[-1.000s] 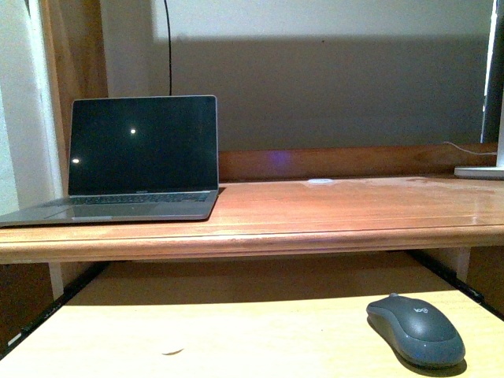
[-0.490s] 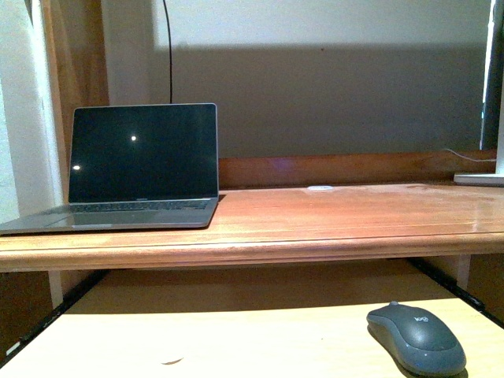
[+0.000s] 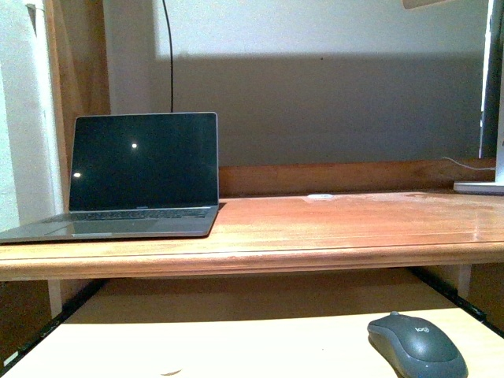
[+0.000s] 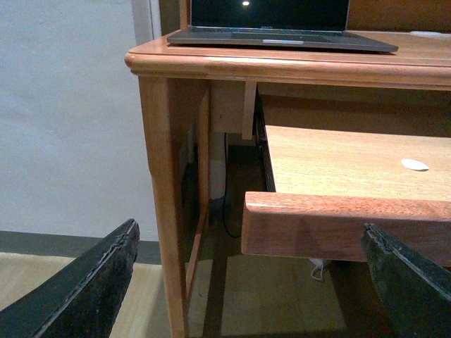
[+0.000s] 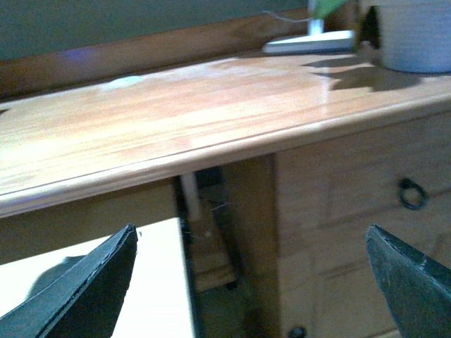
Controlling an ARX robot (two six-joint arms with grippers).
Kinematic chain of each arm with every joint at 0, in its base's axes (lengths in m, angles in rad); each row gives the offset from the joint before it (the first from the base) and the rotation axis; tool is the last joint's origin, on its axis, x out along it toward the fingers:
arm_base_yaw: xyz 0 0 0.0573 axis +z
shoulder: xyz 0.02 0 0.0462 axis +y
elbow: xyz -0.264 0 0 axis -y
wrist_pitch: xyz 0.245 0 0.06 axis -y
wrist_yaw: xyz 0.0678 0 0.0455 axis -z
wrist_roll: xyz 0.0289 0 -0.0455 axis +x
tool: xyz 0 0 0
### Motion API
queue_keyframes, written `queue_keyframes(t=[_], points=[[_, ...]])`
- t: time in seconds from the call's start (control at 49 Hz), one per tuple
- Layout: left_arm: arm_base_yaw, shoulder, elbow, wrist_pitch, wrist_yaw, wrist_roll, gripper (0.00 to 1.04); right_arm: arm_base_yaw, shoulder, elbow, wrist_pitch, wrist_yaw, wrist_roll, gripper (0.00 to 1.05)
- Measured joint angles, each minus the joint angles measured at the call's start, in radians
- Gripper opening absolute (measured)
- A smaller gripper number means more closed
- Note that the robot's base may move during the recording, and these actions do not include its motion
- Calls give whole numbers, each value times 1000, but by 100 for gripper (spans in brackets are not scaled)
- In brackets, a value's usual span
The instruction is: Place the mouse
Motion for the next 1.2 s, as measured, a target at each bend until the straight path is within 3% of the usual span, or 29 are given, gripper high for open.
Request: queue_keyframes(t=[0.122, 0.245, 0.633, 1.204], points=[[0, 0, 0, 0, 0, 0, 97, 123, 169, 65, 87, -17, -74, 97], [0, 0, 0, 0, 0, 0, 97, 177, 296, 105, 146, -38, -155, 97], [0, 0, 0, 0, 0, 0, 97, 198, 543, 230, 31, 13, -215, 97], [0, 0, 0, 0, 0, 0, 97, 195, 673, 371, -188, 6, -104, 97]])
